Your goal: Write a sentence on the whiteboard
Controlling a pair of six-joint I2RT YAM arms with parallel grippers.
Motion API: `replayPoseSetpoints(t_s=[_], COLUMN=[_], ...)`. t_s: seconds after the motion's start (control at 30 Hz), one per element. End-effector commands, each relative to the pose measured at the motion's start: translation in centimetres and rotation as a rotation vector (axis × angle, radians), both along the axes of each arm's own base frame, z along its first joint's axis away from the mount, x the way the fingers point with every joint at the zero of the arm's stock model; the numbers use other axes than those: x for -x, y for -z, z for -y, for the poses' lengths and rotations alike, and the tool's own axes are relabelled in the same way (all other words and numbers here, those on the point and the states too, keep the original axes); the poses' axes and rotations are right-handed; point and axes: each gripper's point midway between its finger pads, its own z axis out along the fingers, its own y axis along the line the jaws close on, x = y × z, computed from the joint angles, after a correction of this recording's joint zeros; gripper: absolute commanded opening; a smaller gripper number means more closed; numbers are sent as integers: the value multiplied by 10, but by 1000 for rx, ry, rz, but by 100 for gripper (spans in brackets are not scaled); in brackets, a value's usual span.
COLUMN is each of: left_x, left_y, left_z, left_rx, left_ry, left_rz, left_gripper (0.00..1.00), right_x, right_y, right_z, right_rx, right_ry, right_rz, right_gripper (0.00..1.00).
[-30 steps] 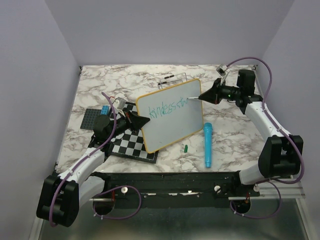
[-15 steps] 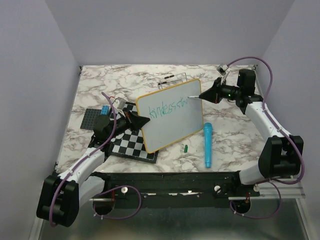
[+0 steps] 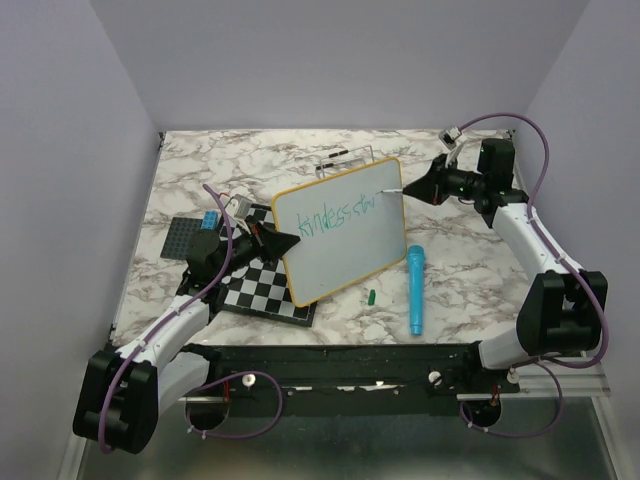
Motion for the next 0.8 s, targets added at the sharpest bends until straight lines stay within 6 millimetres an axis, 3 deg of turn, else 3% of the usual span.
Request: replayPoseSetpoints(t_s=[0.0,0.2,0.33,0.6,0.77], left_x=[6,6,5,5,5], left_y=[-25,-24,-25,-25,-26], left_z=[6,6,6,6,6], left_rx=[4,4,4,4,6], left_ry=[50,51,51,51,51], left_rz=[121,119,120,117,122], left_gripper=[0,0,0,0,0], right_x=[-11,3,0,-9,-4], right_y=[-14,-30,-33,-20,-15], right_z=[8,-2,-4,-4,-5], right_rx=[16,-28,-42,-40,-37], right_ry=[43,-39,-43,-25,-43], right_rz=[53,101,100,46,26], right_gripper=[1,1,0,1,1])
